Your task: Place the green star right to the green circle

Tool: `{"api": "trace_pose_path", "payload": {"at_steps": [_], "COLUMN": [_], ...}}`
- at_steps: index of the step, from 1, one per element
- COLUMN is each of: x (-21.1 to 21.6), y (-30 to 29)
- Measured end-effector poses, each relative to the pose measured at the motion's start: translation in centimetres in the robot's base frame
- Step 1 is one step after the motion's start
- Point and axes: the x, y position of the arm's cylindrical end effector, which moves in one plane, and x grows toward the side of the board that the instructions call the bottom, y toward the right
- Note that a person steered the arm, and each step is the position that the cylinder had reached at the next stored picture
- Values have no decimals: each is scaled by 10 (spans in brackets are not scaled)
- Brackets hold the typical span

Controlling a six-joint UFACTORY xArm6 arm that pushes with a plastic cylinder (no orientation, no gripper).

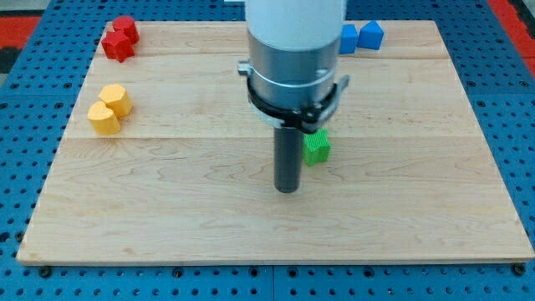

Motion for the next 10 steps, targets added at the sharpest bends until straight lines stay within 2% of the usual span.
{"api": "trace_pose_path", "payload": {"at_steps": [1, 2, 3, 4, 5, 6, 7, 8, 9, 10], "x": [-33, -77, -93, -50, -47, -71, -95, -113, -153, -180], "y": [48, 67, 96, 139, 59, -4, 1, 30, 50, 97]}}
